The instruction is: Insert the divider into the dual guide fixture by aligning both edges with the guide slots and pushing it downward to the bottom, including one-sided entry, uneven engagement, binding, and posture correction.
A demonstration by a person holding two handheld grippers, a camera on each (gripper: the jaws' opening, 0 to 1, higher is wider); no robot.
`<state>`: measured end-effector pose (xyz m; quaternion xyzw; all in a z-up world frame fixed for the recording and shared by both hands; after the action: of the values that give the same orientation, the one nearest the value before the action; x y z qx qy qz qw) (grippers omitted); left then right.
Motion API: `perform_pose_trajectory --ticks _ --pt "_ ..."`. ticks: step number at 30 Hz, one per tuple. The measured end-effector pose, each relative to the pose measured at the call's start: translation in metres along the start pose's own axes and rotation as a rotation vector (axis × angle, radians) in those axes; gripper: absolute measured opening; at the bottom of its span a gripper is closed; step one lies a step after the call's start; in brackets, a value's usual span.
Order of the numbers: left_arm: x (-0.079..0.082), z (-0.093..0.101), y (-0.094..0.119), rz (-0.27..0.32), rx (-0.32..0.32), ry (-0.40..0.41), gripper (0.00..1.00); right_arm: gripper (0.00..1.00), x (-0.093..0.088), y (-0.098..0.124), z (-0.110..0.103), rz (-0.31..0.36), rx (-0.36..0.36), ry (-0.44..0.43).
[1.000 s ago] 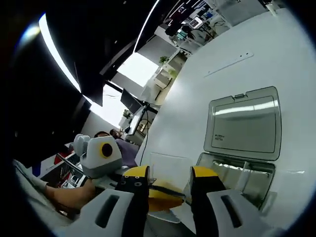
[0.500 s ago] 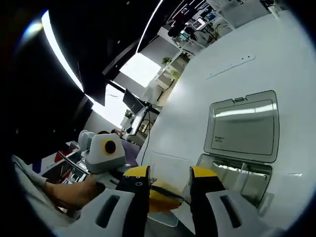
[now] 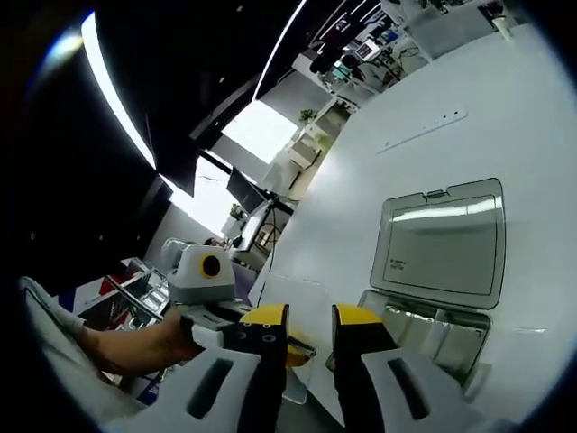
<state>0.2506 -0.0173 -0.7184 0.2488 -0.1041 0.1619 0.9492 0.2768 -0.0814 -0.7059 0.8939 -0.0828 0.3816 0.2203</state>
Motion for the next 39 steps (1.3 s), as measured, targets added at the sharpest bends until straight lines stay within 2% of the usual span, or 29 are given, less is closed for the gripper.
perform_pose_trajectory --ticks 5,9,15,20,23,27,32,34,35,39 --pt "0.007 0.000 0.003 -0.008 0.014 -0.006 0.02 0.12 0.000 0.004 0.002 0.003 0.002 0.032" --pt "0.012 -0.004 0.007 -0.022 0.066 -0.022 0.02 0.14 -0.001 0.010 0.005 0.011 0.011 0.107" --pt "0.019 -0.010 0.009 -0.049 0.170 -0.069 0.02 0.19 -0.009 0.019 0.014 -0.002 -0.012 0.195" --pt "0.018 -0.014 0.006 -0.087 0.260 -0.105 0.02 0.27 -0.016 0.024 0.016 -0.040 -0.021 0.314" --pt "0.016 -0.018 0.004 -0.117 0.328 -0.095 0.02 0.30 -0.022 0.027 0.017 -0.058 -0.030 0.374" --pt "0.015 -0.020 -0.002 -0.132 0.360 -0.073 0.02 0.33 -0.026 0.029 0.015 -0.065 -0.029 0.444" --pt "0.009 -0.028 -0.009 -0.186 0.452 -0.098 0.01 0.38 -0.030 0.032 0.009 -0.066 -0.019 0.546" --pt "0.007 -0.029 -0.013 -0.200 0.465 -0.090 0.01 0.40 -0.031 0.033 0.008 -0.065 -0.019 0.576" --pt "0.006 -0.030 -0.014 -0.208 0.478 -0.087 0.01 0.40 -0.030 0.033 0.006 -0.059 -0.009 0.620" --pt "0.005 -0.033 -0.019 -0.232 0.520 -0.073 0.01 0.42 -0.035 0.035 0.003 -0.072 -0.018 0.657"
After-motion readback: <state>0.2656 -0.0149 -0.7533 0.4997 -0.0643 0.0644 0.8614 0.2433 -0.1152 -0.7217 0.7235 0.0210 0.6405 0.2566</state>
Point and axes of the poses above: the point that each gripper's makers call its tool centre point, and the gripper's own axes: y roughly backward along the fingers, z roughly to its right, x roughly out of its top, the point moved 4 cm from there along y, roughly backward along the fingers, and after that the axes turned 14 degrees about y, right-handed, at the moved point
